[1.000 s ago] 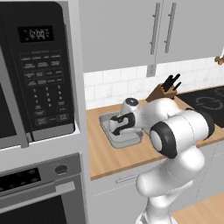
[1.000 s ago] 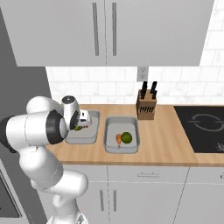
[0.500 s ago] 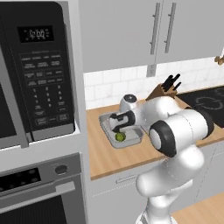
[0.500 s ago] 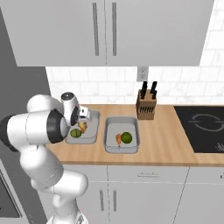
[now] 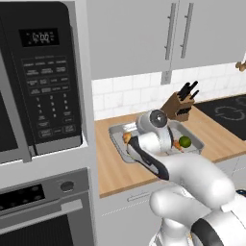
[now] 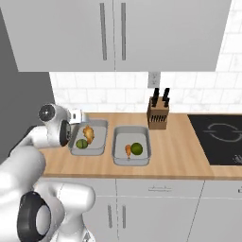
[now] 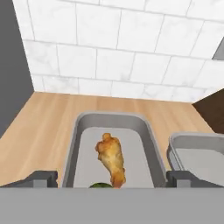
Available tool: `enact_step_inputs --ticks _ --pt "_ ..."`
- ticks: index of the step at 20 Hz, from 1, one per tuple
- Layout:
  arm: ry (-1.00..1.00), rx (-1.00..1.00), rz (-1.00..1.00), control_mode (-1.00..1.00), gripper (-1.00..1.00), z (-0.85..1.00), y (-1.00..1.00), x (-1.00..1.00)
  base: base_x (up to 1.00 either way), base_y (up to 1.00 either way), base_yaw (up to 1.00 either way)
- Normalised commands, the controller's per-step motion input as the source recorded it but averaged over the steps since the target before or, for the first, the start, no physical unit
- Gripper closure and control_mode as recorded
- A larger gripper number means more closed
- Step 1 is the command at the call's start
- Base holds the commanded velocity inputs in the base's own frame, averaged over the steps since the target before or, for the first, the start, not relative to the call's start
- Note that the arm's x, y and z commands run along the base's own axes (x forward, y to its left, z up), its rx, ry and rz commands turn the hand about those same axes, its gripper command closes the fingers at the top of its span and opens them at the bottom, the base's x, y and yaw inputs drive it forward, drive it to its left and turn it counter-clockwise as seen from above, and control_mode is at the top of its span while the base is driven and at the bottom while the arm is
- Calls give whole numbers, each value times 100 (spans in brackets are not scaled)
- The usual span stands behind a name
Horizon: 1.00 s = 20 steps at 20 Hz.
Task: Place one lime and one chicken drumstick in each tupperware on the nearby counter, to pack two identical lunches.
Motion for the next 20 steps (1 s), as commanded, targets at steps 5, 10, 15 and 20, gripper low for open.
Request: enact_step_inputs --ticks 5,10,15,20 --pt "-68 -8 0 -100 -100 86 0 -93 0 0 0" --pt "-86 -39 0 -100 -100 4 1 -100 0 0 0" --pt "-81 -52 0 -100 -100 19 41 -100 0 0 0" --pt "-58 -46 5 -100 -100 9 42 -79 0 0 0"
